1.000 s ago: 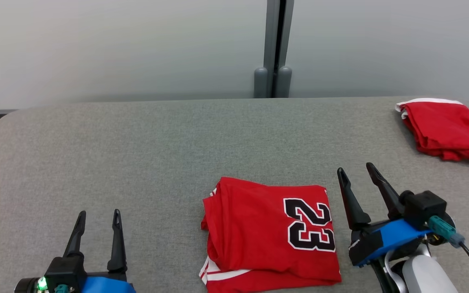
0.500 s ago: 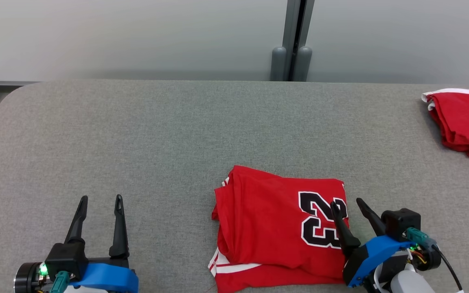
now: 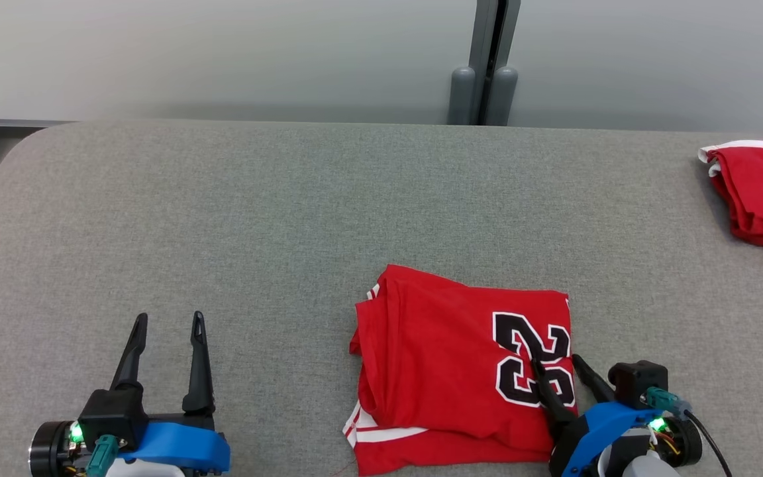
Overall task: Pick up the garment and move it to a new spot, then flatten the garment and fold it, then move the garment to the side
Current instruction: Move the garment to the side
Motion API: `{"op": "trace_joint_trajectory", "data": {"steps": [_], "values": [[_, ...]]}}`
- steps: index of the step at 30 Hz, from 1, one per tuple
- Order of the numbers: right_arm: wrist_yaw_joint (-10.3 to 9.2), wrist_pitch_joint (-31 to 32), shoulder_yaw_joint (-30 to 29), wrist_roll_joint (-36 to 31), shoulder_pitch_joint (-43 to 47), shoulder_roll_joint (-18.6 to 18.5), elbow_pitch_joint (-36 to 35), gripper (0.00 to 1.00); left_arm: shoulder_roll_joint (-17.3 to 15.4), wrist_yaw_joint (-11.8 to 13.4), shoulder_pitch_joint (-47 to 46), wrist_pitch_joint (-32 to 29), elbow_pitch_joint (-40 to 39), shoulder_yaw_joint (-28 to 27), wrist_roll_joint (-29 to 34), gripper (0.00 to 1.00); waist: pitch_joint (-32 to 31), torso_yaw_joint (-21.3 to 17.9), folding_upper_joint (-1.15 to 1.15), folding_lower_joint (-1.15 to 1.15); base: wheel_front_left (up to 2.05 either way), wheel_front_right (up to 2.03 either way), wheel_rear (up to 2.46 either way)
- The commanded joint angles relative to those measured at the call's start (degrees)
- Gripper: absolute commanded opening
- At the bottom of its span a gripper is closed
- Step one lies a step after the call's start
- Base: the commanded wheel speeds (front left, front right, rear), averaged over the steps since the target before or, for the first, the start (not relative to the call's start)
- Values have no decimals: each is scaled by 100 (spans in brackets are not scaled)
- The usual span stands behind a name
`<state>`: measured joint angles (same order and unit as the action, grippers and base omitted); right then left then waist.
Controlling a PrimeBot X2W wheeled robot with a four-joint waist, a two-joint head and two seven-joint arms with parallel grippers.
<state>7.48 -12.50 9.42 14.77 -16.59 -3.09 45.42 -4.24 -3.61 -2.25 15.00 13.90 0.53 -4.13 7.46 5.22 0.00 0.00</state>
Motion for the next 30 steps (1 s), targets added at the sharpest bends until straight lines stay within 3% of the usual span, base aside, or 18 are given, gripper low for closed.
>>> {"op": "trace_joint_trajectory", "data": {"steps": [1, 6, 7, 8, 9, 10, 11, 17, 30], "values": [[3, -1, 87, 131, -63, 18, 135, 100, 5, -21, -75, 23, 14, 3, -22, 100, 1, 16, 0, 0, 0, 0, 0], [4, 1, 412, 531, -205, 37, 463, 100, 15, -30, -112, 23, 40, 22, -34, 100, 18, 68, 0, 0, 0, 0, 0], [9, 3, 593, 772, -248, 47, 540, 85, 21, -35, -98, 23, 51, 15, -40, 100, 18, 84, 0, 0, 0, 0, 0], [9, -1, 678, 861, -262, 50, 562, 35, 23, -36, -87, 23, 56, 14, -44, 100, 17, 90, 0, 0, 0, 0, 0], [9, -31, 723, 947, -291, 48, 580, 13, 27, -25, -71, 23, 59, 9, -50, 100, 17, 92, 0, 0, 0, 0, 0], [9, -31, 723, 947, -291, 48, 580, 13, 27, -25, -71, 23, 59, 9, -50, 100, 17, 92, 0, 0, 0, 0, 0], [9, -55, 746, 984, -338, 45, 610, 0, 30, -18, -54, 23, 57, 4, -57, 100, 21, 90, 0, 0, 0, 0, 0], [1, -230, 646, 931, -592, -123, 633, 0, 49, 3, -19, 23, 28, -3, -83, 100, 44, 54, 0, 0, 0, 0, 0], [2, -273, 671, 644, -772, -627, -42, 0, 92, -11, -195, 23, -138, 80, -151, 100, 187, -68, 0, 0, 0, 0, 0]]}}
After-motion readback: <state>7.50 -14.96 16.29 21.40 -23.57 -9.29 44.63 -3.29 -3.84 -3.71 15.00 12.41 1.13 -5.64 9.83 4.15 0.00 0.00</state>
